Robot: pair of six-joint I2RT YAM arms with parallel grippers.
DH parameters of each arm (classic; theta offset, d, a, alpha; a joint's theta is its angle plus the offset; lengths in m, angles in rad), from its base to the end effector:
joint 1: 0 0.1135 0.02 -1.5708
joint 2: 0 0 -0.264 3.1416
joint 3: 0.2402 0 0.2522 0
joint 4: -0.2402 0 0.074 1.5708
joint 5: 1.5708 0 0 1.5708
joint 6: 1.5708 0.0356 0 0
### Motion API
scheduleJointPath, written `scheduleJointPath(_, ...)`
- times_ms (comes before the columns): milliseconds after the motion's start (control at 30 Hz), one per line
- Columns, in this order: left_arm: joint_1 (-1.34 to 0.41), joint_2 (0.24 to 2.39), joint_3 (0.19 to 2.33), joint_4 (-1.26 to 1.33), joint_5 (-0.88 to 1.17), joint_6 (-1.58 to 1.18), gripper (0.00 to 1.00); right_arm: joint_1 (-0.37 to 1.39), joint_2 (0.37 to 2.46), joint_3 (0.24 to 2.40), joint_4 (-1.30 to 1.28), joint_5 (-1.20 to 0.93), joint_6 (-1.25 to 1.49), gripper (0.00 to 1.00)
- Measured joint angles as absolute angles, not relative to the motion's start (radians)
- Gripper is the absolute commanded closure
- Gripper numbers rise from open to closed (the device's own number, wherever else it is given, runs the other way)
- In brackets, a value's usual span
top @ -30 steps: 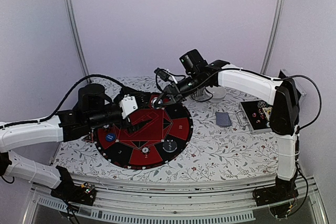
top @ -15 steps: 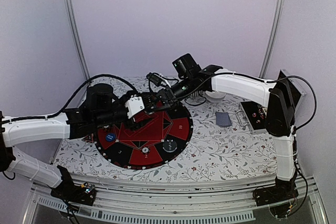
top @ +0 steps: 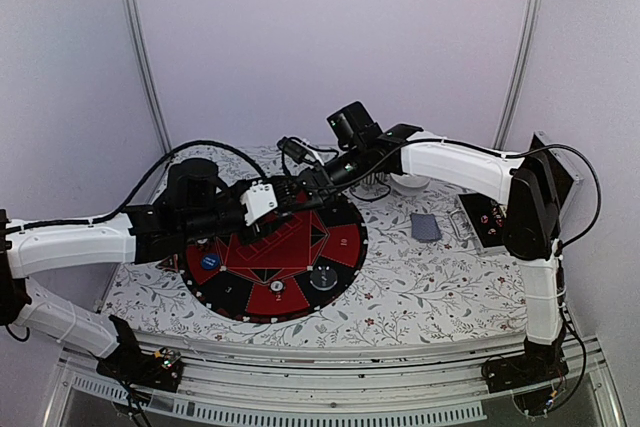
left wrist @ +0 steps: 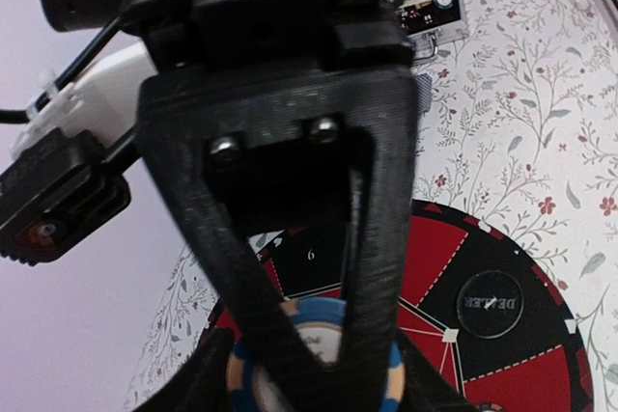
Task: Distribute texas hold em gaming equipment
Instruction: Pass from the right arm to the left
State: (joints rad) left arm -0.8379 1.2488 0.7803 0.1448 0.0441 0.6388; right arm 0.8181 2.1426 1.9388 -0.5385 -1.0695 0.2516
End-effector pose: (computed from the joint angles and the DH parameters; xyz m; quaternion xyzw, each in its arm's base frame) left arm 0.1902 -0.2136 0.2720 0.5558 0.5916 -0.0758 0.5791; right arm 0.3067 0.3732 0.2831 -0.4171 0.6989 0.5779 0.0602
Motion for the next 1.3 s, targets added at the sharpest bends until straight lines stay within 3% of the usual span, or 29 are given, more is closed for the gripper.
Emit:
scheduleJointPath(167,-0.839,1.246,0.781,0.143,0.062,0.641,0.91,0.818,2.143,1.940,-0.529,-1.074,0.252,0.98)
scheduleJointPath(233,-0.839,1.244,0.781,0.143,0.064,0.641,1.00,0.818,2.143,1.941,-0.529,-1.076,0.252,0.98)
scheduleJointPath(433,-0.839,1.243,0.781,0.142,0.064,0.641,1.00,0.818,2.145,1.944,-0.529,-1.076,0.255,0.95)
scheduleJointPath(600,-0.839,1.243,0.781,0.136,0.062,0.633,1.00,0.815,2.147,1.944,-0.528,-1.075,0.262,0.64)
scheduleJointPath(800,-0.839,1.242,0.781,0.127,0.050,0.613,1.00,0.801,2.147,1.944,-0.522,-1.044,0.278,0.54)
scheduleJointPath(967,-0.839,1.242,0.784,0.089,0.041,0.596,1.00,0.784,2.147,1.944,-0.522,-1.026,0.281,0.34)
scheduleJointPath(1133,-0.822,1.260,0.825,0.034,0.032,0.522,1.00,0.769,2.144,1.933,-0.517,-0.996,0.278,0.00)
scheduleJointPath(1300,-0.725,1.309,0.854,0.002,-0.033,0.310,1.00,0.735,2.104,1.867,-0.509,-0.927,0.273,0.01)
